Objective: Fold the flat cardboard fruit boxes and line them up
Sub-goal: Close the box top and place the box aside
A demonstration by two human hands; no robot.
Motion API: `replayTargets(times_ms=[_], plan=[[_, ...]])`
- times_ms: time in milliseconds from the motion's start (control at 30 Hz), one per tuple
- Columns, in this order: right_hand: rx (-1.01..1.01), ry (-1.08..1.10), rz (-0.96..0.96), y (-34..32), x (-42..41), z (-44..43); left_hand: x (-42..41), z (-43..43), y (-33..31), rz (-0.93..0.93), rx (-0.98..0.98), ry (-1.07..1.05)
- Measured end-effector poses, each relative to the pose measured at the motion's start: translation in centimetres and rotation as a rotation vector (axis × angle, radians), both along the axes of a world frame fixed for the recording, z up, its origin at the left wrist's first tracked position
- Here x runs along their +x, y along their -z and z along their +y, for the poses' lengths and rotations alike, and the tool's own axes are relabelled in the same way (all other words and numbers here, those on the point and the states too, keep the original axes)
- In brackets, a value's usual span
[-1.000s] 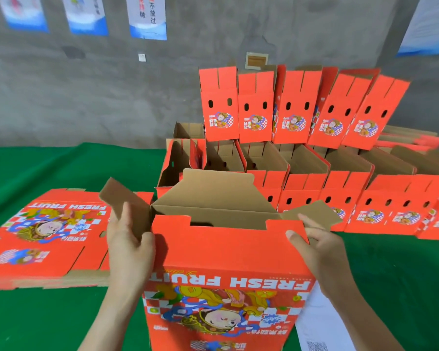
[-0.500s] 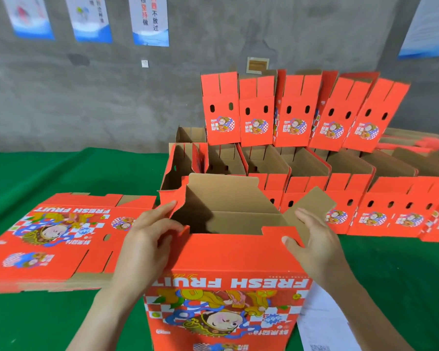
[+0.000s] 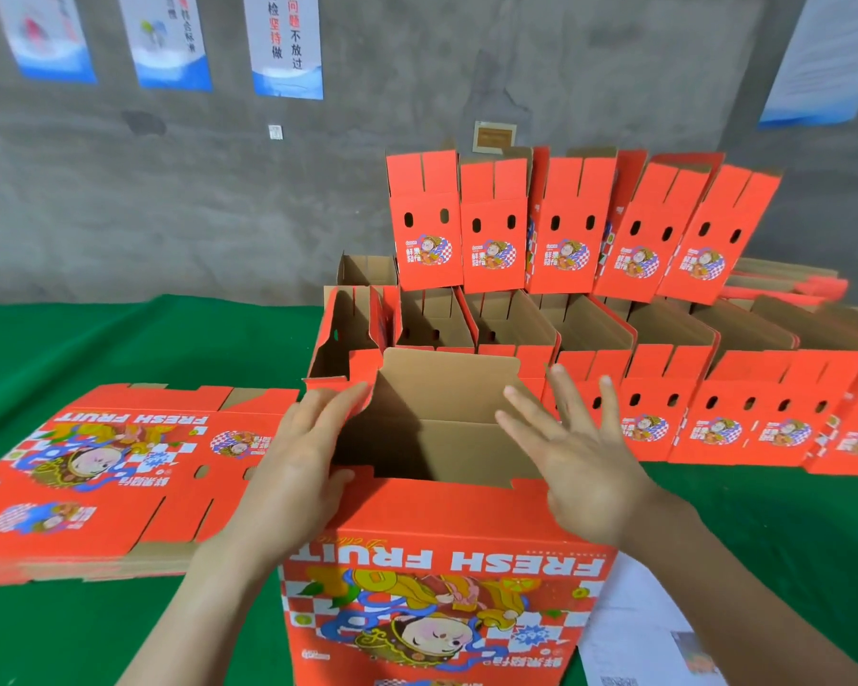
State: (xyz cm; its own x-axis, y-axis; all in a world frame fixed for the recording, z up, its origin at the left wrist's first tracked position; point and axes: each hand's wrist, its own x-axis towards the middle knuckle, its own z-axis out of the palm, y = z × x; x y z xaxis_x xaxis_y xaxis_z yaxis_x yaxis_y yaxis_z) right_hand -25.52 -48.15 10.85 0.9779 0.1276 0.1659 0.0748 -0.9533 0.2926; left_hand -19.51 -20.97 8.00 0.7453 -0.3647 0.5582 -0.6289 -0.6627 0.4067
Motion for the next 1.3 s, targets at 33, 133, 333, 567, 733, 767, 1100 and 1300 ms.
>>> replayTargets(times_ms=[33,133,333,567,733,767,1100,1300], plan=[[-0.051,-0.001,0.028,-0.3,0.3,0.3,0.0,-0.1,0.0,-0.004,-0.009,-0.004],[-0.147,0.038,0.085,-0.9,1.0,0.9,-0.1,-0.3,-0.1,-0.02,-0.055,-0.046],[-0.153,0.058,0.121,-1.0,1.1,1.1,0.9,-0.3,-0.4,0.223,0.232,-0.031],[0.003,-0.094,0.055,0.0,1.1,0.0,4.6,-0.7,-2.0,0.394,0.148,0.124],[0.229,-0.468,-0.093,1.4,0.8,-0.8,5.7,-0.8,-1.0,0.361,0.147,0.088],[0.297,-0.528,-0.153,1.7,0.6,-0.9,5.8,-0.8,-0.9,0.346,0.122,0.107],[1.215,-0.245,-0.406,3.4,0.5,-1.6,5.2,-0.8,-1.0,0.161,-0.104,0.152],[1.136,-0.034,-0.167,3.0,1.8,-2.5,5.2,-0.4,-1.3,0.508,-0.185,0.132]])
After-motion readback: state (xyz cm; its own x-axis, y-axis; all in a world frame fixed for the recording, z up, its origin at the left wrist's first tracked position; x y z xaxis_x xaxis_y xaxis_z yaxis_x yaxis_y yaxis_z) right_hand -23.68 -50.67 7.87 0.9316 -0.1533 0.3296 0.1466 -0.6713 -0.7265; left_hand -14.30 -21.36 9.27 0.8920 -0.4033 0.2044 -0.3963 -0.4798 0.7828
